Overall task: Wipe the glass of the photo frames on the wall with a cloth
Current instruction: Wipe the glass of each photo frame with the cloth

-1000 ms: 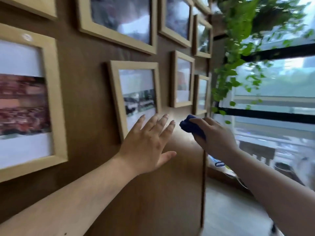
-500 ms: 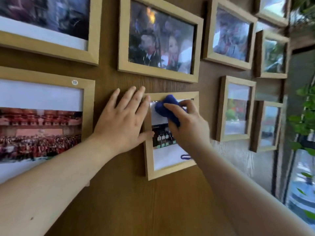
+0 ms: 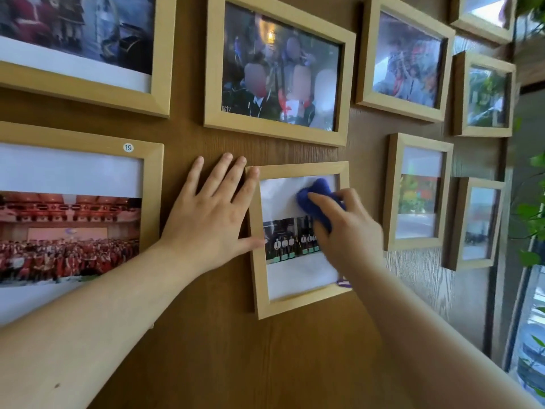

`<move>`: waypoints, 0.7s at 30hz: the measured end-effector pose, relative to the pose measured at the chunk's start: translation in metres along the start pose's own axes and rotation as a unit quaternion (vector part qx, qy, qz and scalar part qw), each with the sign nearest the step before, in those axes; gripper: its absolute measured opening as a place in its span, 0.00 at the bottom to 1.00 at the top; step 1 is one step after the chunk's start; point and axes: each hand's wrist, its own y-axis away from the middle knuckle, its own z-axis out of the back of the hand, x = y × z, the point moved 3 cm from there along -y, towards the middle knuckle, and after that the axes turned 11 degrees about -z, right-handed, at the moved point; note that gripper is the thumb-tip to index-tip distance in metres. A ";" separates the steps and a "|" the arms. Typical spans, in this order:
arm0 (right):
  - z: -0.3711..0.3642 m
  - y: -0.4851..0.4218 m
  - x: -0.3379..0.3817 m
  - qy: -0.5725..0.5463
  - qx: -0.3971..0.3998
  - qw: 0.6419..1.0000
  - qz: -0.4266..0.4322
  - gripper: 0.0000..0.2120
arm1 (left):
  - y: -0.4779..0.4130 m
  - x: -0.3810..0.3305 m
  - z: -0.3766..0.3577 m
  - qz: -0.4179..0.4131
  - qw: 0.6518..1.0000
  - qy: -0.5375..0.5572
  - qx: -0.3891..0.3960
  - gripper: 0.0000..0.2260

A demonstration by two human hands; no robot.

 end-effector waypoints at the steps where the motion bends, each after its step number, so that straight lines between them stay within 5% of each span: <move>1: -0.005 0.007 0.015 -0.013 0.016 0.999 0.039 0.18 | 0.001 0.000 0.000 -0.001 1.000 0.002 -0.005 0.47; 5: -0.012 0.022 0.028 0.005 0.049 0.993 0.106 0.18 | 0.000 0.000 -0.002 -0.002 1.000 0.006 -0.016 0.47; 11: 0.003 0.022 -0.024 0.056 0.015 0.997 -0.048 0.18 | 0.001 0.001 -0.003 0.001 1.000 0.008 -0.020 0.47; 17: -0.015 0.058 0.022 0.031 0.128 0.978 0.163 0.18 | 0.000 -0.001 -0.003 0.000 1.000 0.001 -0.026 0.47; 21: -0.005 0.054 -0.017 0.067 0.118 0.987 0.087 0.16 | -0.001 0.000 -0.005 -0.001 1.000 0.007 -0.026 0.48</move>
